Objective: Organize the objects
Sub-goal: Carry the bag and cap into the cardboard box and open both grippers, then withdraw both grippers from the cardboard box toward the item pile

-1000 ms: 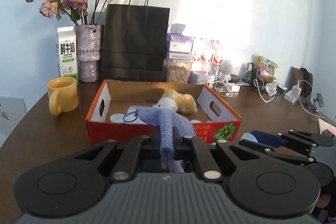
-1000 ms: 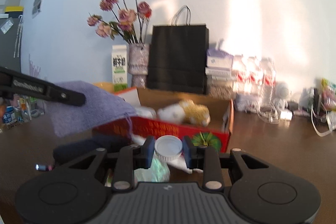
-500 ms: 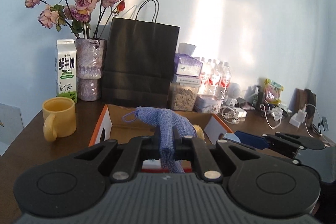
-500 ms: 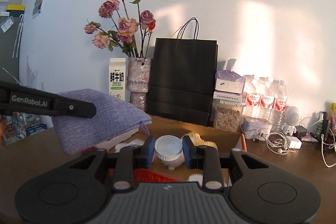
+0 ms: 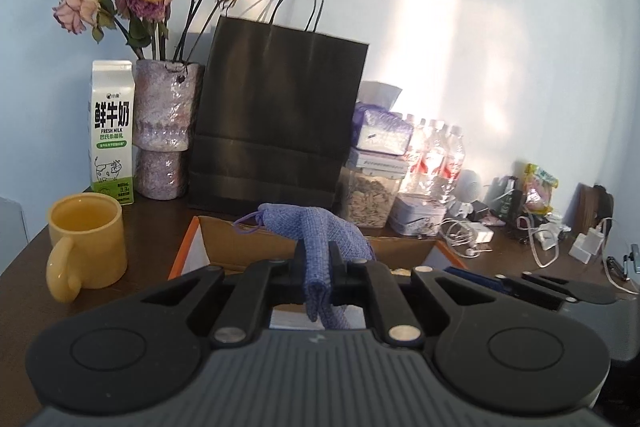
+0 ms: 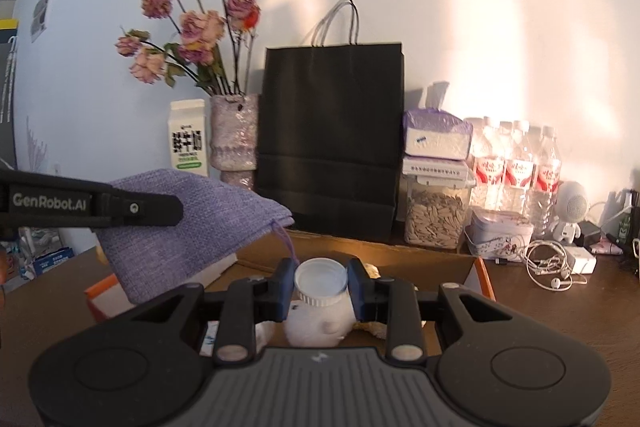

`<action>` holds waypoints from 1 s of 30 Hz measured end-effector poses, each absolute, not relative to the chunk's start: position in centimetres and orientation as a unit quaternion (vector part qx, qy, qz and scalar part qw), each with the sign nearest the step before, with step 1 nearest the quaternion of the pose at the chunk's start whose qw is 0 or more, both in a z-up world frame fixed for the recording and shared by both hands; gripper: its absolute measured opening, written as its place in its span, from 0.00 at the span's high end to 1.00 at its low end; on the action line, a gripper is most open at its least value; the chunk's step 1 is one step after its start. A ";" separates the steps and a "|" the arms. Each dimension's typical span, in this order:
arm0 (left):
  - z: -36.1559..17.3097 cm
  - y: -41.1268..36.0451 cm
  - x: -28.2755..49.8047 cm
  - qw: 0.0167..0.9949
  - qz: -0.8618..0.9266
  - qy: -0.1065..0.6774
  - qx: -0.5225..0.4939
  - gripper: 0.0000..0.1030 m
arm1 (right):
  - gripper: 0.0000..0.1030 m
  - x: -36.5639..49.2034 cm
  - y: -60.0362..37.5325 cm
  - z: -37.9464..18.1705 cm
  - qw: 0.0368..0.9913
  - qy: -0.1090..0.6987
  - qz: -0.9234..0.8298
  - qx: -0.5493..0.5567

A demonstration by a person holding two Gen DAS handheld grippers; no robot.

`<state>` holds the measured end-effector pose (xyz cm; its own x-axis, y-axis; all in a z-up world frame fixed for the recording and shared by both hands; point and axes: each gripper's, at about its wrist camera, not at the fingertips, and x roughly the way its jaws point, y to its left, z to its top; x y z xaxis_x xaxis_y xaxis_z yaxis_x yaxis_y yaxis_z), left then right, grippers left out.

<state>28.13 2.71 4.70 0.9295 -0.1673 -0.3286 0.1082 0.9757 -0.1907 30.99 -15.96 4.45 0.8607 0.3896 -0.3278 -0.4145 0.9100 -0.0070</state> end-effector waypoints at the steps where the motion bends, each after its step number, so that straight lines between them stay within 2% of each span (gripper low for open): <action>1: 4.4 2.9 28.7 0.978 -0.067 0.177 -0.084 0.91 | 0.73 31.5 -16.1 4.2 0.963 0.167 0.207 -0.036; 14: 1.7 4.2 31.5 0.972 -0.045 0.215 -0.078 0.91 | 0.73 33.7 -16.8 1.4 0.955 0.218 0.197 -0.028; 17: 1.8 4.0 31.4 0.973 -0.046 0.215 -0.075 0.87 | 0.73 33.6 -16.8 1.4 0.954 0.221 0.200 -0.031; 18: 1.8 3.9 31.4 0.972 -0.046 0.216 -0.073 0.81 | 0.70 33.6 -16.7 1.4 0.954 0.222 0.199 -0.032; 19: 1.7 3.9 31.5 0.972 -0.044 0.217 -0.072 0.64 | 0.66 33.6 -16.7 1.3 0.954 0.225 0.198 -0.033; 20: 1.7 3.8 31.5 0.973 -0.042 0.218 -0.070 0.53 | 0.53 33.6 -16.7 1.3 0.953 0.226 0.197 -0.033; 21: 1.7 3.7 31.4 0.973 -0.038 0.217 -0.068 0.30 | 0.31 33.6 -16.8 1.3 0.953 0.227 0.196 -0.032; 22: 1.8 3.6 31.3 0.974 -0.032 0.214 -0.065 0.10 | 0.19 33.5 -16.8 1.3 0.954 0.227 0.194 -0.033; 23: 1.8 3.4 31.1 0.976 -0.024 0.209 -0.059 0.04 | 0.03 33.4 -16.8 1.4 0.955 0.225 0.191 -0.034; 25: 2.1 3.3 30.9 0.978 -0.013 0.201 -0.049 0.00 | 0.02 33.2 -16.9 1.6 0.957 0.218 0.189 -0.035; 30: 2.0 3.2 30.9 0.977 -0.015 0.205 -0.049 0.00 | 0.02 33.1 -17.0 1.6 0.958 0.216 0.186 -0.034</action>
<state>30.88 3.22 2.04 0.9156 -0.0504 -0.3989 0.0100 0.9947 -0.1026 33.07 -17.01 1.63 0.8377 0.3417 -0.4261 -0.3714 0.9284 0.0145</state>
